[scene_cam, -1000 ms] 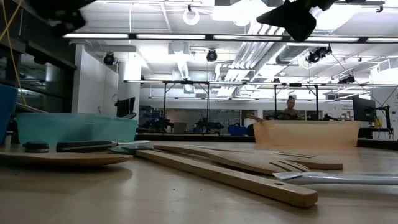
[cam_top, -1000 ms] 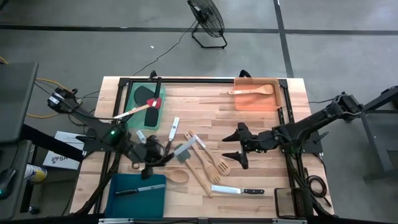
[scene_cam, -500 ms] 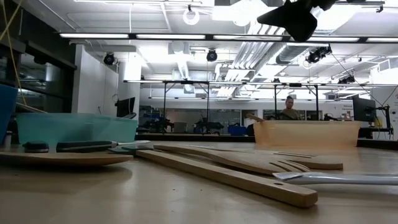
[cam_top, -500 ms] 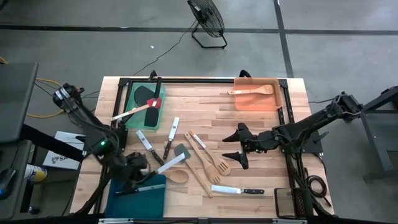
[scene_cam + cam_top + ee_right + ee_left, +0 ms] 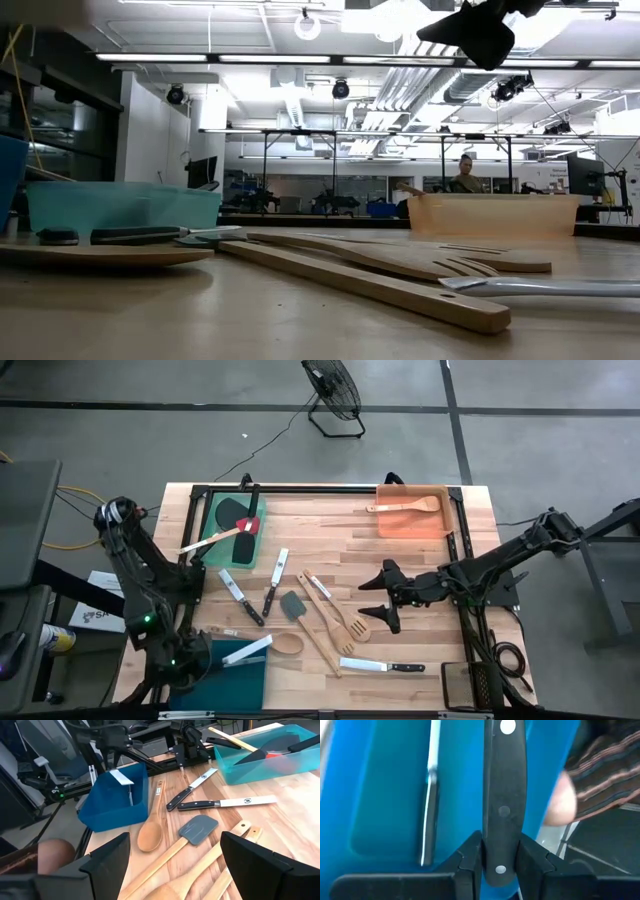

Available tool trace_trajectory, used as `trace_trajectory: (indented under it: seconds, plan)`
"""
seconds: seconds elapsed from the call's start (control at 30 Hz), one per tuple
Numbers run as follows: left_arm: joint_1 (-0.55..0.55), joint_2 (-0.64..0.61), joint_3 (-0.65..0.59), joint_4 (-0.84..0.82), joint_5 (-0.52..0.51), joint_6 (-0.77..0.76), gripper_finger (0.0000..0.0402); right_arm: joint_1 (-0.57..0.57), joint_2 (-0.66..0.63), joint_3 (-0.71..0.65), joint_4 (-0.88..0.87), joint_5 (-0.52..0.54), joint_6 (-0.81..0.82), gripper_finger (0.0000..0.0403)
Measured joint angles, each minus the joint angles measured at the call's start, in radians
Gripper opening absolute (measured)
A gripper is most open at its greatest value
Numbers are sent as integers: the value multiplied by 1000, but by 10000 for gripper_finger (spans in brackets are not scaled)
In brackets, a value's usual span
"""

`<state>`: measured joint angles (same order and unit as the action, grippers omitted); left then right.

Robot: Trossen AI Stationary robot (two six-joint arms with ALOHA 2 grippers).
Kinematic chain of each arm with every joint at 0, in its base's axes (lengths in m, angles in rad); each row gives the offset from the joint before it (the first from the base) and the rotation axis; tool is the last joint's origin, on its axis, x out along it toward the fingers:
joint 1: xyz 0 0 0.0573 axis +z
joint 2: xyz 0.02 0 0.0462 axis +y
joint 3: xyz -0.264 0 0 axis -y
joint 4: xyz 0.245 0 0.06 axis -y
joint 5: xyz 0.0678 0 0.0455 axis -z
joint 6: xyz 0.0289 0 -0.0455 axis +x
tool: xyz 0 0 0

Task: Pick & Place Kitchen Items
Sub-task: Put the black knife into the blue bin

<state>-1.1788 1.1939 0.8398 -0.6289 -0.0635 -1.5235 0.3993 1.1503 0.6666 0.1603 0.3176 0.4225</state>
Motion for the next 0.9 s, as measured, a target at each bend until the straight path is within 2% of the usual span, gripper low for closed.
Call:
trace_trajectory:
  seconds: [0.3,0.53,0.67,0.9]
  plan:
    - [-6,133,1,0,81,-37,77,2,0,0,0,2,0,301]
    - [-7,213,1,-3,258,-54,77,2,0,0,0,2,0,301]
    - [-6,227,1,-7,287,-53,77,2,0,0,0,2,0,301]
    - [-6,226,1,-8,280,-67,77,2,0,0,-13,2,1,301]
